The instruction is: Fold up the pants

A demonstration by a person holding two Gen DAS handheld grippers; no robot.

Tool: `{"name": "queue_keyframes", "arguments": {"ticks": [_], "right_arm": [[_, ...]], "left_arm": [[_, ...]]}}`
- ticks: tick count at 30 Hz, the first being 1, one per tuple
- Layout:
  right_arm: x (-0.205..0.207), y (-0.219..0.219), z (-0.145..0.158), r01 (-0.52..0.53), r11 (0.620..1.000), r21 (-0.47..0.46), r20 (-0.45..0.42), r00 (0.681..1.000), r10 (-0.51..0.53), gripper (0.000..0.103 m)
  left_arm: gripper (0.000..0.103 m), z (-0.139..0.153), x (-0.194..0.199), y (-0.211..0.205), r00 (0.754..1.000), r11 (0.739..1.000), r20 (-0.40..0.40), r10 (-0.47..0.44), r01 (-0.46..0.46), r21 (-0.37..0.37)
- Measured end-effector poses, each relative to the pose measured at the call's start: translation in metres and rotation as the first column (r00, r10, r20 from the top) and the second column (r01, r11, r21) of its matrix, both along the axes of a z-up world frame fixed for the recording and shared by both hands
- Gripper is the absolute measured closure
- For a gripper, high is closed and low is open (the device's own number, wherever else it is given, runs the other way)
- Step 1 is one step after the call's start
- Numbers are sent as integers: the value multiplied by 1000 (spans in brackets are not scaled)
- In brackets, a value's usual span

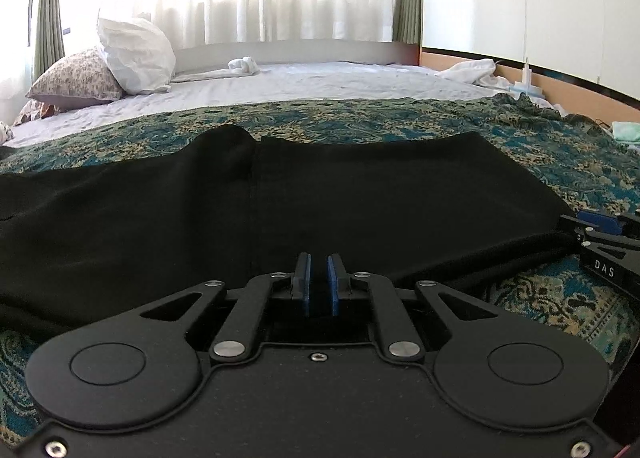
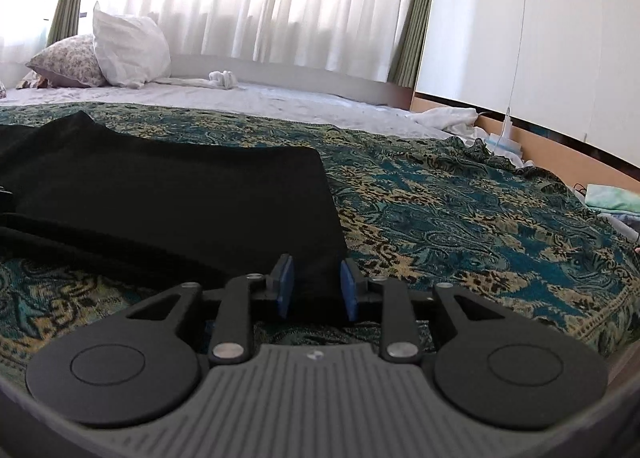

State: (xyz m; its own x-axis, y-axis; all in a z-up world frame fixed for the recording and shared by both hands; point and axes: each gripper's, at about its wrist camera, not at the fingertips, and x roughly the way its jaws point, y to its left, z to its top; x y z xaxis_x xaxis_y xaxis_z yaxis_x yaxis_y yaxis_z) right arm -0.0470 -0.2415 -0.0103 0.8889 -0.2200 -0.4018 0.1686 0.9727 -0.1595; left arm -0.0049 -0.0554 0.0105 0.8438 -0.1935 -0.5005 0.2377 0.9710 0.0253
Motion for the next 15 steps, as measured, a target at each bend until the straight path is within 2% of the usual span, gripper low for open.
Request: {"name": "queue_keyframes", "arguments": {"ticks": [3,5,6,8,9,10,15], "right_arm": [[-1,2,1,4,1000,1,4,1000,-4,63],[-1,1,3,6,1000,1,10,1000,-6,57],[-3,1,5,6,1000,3,12,1000,-6,53],[-7,0,11,5,1000,24,26,1000,-6,45],[-10,-1,15,1,999,40,37,999,-3,44],[-14,0,18,-3,998,56,50,999,0,43],[-15,25,30,-58,997,50,73,996,55,38]], "left_arm": [[92,0,0,0,1000,1000,0,-1,1,3],[91,2,-1,1,1000,1000,-7,-6,6,-5],[86,4,-3,2,1000,1000,-11,-9,9,-14],[69,11,-8,7,1000,999,-8,-10,10,-31],[55,14,-11,10,1000,999,-2,0,0,-40],[47,16,-14,15,1000,999,3,17,-17,-51],[43,24,-12,39,995,992,-36,95,-97,-83]]}}
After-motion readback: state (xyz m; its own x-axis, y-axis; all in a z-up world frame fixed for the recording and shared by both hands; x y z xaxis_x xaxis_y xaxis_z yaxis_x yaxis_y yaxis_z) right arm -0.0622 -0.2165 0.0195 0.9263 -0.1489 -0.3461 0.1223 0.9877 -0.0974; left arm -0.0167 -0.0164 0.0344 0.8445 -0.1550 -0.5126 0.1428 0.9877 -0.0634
